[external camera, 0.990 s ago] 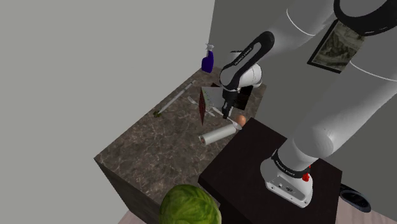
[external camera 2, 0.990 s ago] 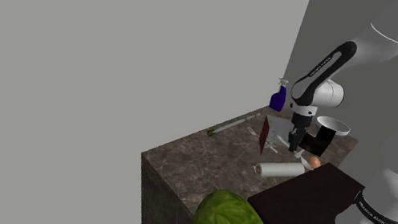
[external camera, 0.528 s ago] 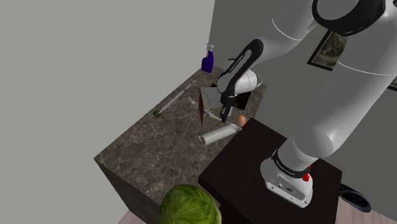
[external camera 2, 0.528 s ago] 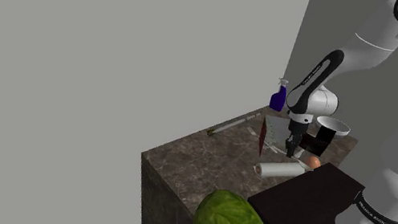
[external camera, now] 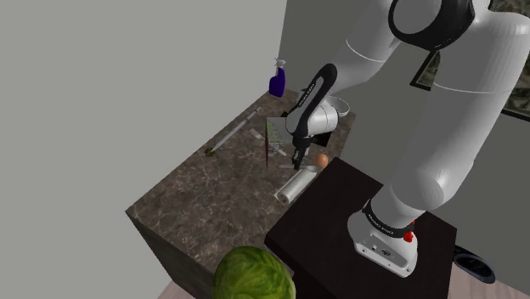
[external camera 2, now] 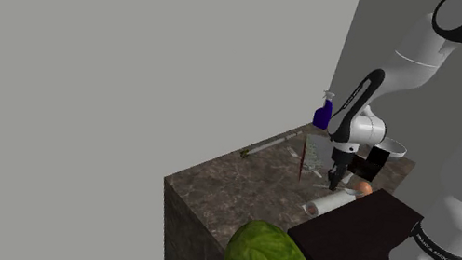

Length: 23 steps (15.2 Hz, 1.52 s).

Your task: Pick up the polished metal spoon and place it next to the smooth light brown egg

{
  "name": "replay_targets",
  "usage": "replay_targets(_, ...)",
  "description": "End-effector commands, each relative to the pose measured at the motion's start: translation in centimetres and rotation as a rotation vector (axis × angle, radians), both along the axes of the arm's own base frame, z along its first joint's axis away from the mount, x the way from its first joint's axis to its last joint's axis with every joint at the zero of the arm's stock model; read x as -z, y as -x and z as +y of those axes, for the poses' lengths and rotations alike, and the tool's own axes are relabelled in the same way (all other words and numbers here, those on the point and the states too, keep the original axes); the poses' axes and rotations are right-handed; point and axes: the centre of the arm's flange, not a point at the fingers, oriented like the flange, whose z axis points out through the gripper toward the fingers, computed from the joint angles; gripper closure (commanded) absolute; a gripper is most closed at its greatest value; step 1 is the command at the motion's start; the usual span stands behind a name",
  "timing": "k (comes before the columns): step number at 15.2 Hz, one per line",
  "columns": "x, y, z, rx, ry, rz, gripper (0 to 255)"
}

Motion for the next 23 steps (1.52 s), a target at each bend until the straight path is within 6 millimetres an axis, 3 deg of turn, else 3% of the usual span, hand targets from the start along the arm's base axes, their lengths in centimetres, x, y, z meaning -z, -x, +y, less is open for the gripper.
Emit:
replay_targets(1, 1.3, 0.0, -0.1, 0.001, 0.0, 0.001, 255)
replay_targets(9, 1.8, 0.0, -0.1, 0.001, 0.0, 0.001, 255)
replay_targets(10, 1.8, 0.0, 0.0, 0.001, 0.0, 0.001, 0)
replay_targets(15, 1.8, 0.0, -0.1, 0.001, 0.0, 0.001, 0)
replay_targets(19, -3.1, -0.9, -0.6, 0.001, 0.0, 0.001, 0)
replay_targets(23, -3.1, -0.9, -0.6, 0.001, 0.0, 0.001, 0)
